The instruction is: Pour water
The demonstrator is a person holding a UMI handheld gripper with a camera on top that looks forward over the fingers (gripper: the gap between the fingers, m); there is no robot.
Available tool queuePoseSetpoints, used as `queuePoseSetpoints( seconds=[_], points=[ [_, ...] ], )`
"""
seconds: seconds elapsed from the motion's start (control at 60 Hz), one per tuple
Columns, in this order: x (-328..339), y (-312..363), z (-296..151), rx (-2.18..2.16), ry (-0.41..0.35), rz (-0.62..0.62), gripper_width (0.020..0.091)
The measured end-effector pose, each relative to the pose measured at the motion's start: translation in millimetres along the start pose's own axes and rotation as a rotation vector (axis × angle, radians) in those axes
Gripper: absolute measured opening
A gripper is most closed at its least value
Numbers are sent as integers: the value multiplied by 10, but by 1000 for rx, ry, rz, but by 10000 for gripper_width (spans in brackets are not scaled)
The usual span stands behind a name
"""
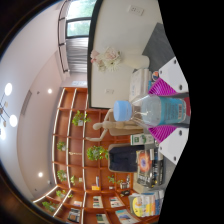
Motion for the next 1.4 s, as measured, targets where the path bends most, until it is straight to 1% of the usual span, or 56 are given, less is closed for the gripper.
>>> queuePoseSetpoints(
  seconds=[0.083,0.1,0.117,0.183,0.283,0.417,0.433,0.55,0.6,0.717,0.767,0.783,0.817,0.85,0.883,0.917,1.067,1.167,1.233,1.317,1.4],
  points=[
    [-2,-45,146,-5,36,18,344],
    [-23,-68,201,-5,41,19,345],
    [-201,-192,373,-5,40,17,345],
    [-269,-273,574,-21,69,26,343],
    [-429,-293,908,-22,100,-7,343],
    [-452,-126,1111,-66,93,-109,345],
    [-454,-138,1092,-63,76,-106,344],
    [-449,-118,1104,-43,79,-104,344],
    [-449,-121,1105,-41,82,-102,365],
    [-448,-123,1105,-47,84,-105,452],
    [-435,-113,1123,-35,98,-111,485],
    [-424,-110,1137,-25,105,-113,522],
    [-392,-103,1155,0,115,-121,629],
    [-338,-97,1177,18,123,-131,720],
    [-257,-81,1184,20,128,-142,780],
    [-163,-67,1195,9,125,-155,819],
    [448,-108,1172,-41,95,-196,821],
    [881,-222,1069,-64,73,-197,821],
    [1136,-257,957,-82,42,-219,809],
    [1358,-320,824,-104,1,-215,811],
    [1488,-349,772,-67,-5,-214,808]
  ],
)
Point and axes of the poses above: the point between the fingertips, and its own axes, seen from behind it with the camera up: y to the left, z down, x backward, against the way the camera looks, the point moved 2 cm from there along x, backward, against the way the camera looks, and after that the axes turned 1 degree about z, right-handed, at the moved point
